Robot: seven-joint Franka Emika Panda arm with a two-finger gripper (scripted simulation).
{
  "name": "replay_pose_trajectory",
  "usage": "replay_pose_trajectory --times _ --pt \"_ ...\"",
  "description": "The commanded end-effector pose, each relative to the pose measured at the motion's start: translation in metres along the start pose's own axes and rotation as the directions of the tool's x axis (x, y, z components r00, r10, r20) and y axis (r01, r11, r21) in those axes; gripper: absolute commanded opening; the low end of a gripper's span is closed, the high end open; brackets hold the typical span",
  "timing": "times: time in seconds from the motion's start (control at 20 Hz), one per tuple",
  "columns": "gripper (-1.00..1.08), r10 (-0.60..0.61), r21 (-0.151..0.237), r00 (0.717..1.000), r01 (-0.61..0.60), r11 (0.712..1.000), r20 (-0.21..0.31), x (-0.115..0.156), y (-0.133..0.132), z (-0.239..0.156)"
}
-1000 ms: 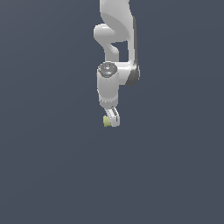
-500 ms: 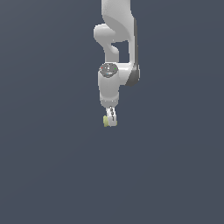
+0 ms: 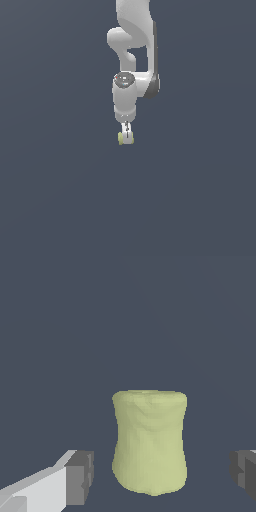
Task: Pick up the object and move it to a goal position.
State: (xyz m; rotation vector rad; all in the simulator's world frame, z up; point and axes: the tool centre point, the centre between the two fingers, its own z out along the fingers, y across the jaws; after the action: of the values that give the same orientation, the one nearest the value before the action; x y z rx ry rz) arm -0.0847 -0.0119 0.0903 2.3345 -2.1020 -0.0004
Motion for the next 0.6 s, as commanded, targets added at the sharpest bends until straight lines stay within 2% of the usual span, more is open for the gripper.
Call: replay_pose_trajectory --times 0.0,0.55 --pt "1.00 0.000 0.000 1.000 0.000 1.000 0.000 0.000 0.000 0.001" --pt "1.00 0.005 0.000 1.000 -0.005 1.000 0.000 0.000 0.001 0.043"
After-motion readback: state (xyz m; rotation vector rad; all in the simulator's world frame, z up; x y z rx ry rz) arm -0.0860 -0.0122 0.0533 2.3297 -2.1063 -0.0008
